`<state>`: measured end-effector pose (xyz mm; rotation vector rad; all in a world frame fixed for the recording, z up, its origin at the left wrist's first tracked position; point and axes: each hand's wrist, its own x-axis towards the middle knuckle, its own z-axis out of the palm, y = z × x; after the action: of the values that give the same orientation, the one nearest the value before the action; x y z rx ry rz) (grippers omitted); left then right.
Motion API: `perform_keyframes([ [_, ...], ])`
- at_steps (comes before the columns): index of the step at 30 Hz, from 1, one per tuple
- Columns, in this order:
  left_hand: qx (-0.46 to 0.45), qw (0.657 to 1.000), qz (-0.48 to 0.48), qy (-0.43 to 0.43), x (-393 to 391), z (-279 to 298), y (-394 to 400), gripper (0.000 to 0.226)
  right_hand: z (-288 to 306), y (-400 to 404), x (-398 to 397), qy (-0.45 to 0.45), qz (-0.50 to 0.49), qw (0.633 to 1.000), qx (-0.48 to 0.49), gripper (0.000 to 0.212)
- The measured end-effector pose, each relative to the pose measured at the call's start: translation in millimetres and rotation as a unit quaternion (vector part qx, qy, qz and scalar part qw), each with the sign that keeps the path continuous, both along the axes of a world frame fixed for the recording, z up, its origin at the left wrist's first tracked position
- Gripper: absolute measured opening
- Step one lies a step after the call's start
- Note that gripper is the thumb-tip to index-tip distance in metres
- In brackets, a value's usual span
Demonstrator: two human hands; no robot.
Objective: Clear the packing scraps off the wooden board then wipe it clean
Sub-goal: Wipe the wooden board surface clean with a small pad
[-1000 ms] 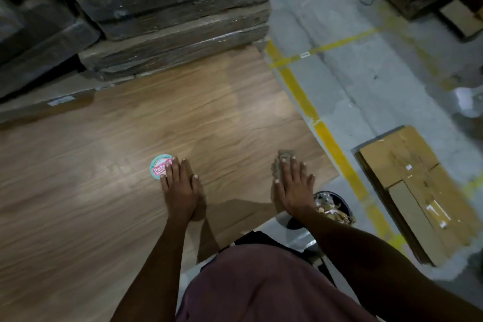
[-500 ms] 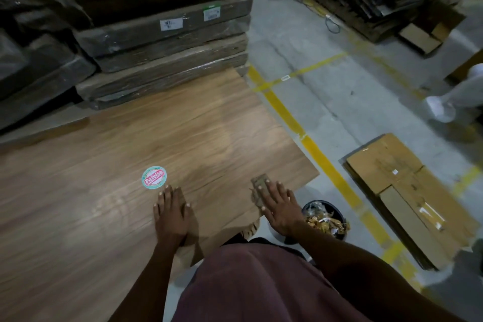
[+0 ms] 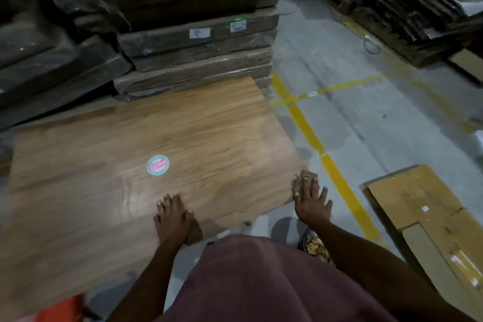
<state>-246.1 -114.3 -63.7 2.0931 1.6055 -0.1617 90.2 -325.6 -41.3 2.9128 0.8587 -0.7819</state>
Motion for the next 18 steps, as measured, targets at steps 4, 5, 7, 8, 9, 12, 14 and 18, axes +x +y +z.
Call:
perform_keyframes([
  [4, -0.008, 0.997, 0.081, 0.013, 44, 5, -49, 0.075, 2, -11, 4, 0.028, 0.178, 0.984, -0.013, 0.081],
  [5, -0.007, 0.996, 0.085, 0.012, 57, 6, -59, 0.077, 0, -11, 8, 0.027, 0.236, 0.971, -0.003, 0.089],
  [7, -0.016, 0.996, 0.085, 0.013, 82, 7, -79, 0.079, 3, -10, 17, 0.022, 0.3, 0.954, -0.002, 0.087],
  [8, -0.028, 0.996, 0.081, 0.019, 92, 6, -88, 0.079, 7, -11, 22, 0.014, 0.302, 0.953, -0.022, 0.078],
  [9, -0.044, 0.996, 0.077, 0.024, 100, 6, -97, 0.078, 8, -15, 26, 0.014, 0.272, 0.962, -0.037, 0.071],
  [12, -0.076, 0.995, 0.063, 0.023, 119, 10, -107, 0.075, 10, -21, 44, 0.019, 0.169, 0.984, -0.05, 0.07],
  [14, -0.089, 0.994, 0.062, 0.021, 127, 18, -101, 0.076, 13, -13, 51, 0.024, 0.18, 0.982, -0.045, 0.073],
  [18, -0.058, 0.998, 0.004, 0.002, 132, 28, -88, 0.09, 14, 9, 32, 0.027, 0.308, 0.951, -0.034, 0.097],
])
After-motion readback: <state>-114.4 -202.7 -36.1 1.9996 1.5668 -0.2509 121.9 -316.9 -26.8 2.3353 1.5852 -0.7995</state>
